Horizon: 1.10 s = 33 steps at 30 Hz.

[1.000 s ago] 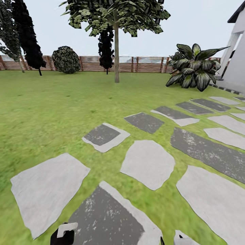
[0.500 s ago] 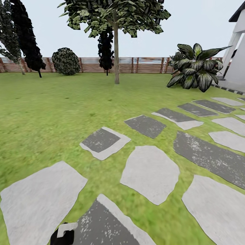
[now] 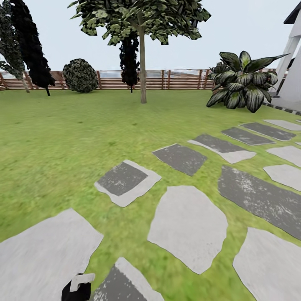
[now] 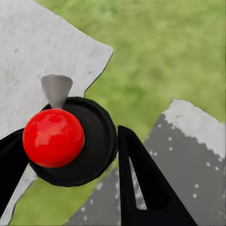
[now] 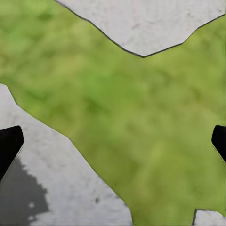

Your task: In the garden, pick up the pesticide atomizer on the floor and spray pesticide onto both trees until each tree trunk is fully covered.

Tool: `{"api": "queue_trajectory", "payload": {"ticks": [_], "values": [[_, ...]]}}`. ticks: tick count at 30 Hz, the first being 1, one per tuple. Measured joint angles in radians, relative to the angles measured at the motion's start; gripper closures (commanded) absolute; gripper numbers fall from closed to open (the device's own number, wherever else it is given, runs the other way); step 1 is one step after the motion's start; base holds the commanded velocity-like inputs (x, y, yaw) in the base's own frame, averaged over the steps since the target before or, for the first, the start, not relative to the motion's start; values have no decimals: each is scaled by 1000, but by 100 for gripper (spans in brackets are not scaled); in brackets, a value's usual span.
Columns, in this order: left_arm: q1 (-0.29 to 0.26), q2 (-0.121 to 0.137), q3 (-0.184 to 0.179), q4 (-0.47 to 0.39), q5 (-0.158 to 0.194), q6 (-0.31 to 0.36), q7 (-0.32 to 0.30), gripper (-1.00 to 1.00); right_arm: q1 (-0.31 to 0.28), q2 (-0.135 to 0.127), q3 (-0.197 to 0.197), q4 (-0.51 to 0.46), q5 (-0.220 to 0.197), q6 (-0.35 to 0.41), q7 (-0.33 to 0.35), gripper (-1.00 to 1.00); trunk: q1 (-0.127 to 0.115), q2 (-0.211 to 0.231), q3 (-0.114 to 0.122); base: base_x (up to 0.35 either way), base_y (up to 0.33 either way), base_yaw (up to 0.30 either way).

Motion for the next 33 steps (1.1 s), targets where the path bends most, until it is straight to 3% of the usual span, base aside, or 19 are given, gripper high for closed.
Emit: {"api": "queue_trajectory", "payload": {"ticks": [11, 33], "values": [[0, 0, 0, 0, 0, 0, 0, 100, 0, 0, -1, 104, -1, 2, 0, -100, 0, 0, 0, 338, 0, 0], [0, 3, 1, -2, 1, 0, 1, 100, 0, 0, -1, 117, -1, 2, -1, -100, 0, 0, 0, 338, 0, 0]]}}
